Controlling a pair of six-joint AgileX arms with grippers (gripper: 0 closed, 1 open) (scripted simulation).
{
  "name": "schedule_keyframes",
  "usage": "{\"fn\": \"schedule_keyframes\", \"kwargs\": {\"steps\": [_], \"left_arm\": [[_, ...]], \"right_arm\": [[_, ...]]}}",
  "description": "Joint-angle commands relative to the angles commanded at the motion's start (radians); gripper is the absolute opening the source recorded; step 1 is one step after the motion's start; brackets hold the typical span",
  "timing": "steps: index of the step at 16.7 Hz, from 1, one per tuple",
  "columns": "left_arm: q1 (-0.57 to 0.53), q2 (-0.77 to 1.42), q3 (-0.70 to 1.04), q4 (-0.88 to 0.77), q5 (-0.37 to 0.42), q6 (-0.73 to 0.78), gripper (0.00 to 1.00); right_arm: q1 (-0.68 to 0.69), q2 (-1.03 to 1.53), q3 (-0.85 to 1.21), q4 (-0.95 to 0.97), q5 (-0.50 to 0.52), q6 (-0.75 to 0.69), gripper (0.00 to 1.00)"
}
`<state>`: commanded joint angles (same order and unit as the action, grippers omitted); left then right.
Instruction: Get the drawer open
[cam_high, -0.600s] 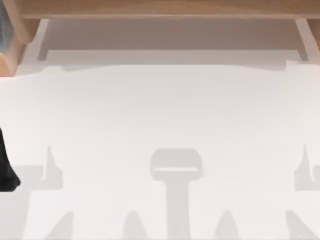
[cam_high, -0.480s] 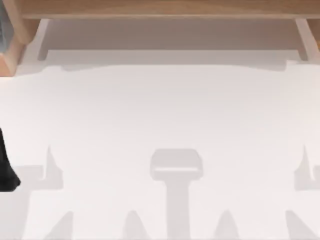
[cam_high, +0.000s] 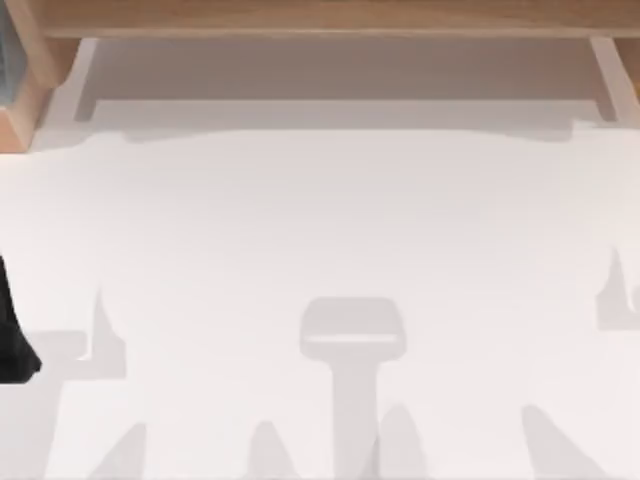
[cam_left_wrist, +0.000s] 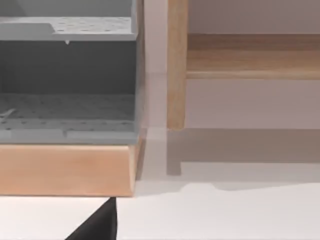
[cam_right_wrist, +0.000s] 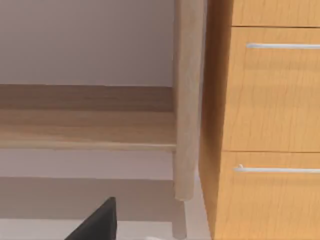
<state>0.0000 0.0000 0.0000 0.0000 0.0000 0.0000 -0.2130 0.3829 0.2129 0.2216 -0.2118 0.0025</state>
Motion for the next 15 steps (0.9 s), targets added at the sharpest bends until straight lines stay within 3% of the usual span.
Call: {"fn": "schedule_keyframes", "kwargs": {"steps": [9,15], "left_arm": [[0.000,0.000,0.000,0.000,0.000,0.000,1.00],[0.000,0.000,0.000,0.000,0.000,0.000,1.00]], "right_arm": [[-0.354,0.730,0.336,0.350,-0.342,0.014,1.00],[-0.440,0.902,0.422,0.440,-0.430,0.017,1.00]]}}
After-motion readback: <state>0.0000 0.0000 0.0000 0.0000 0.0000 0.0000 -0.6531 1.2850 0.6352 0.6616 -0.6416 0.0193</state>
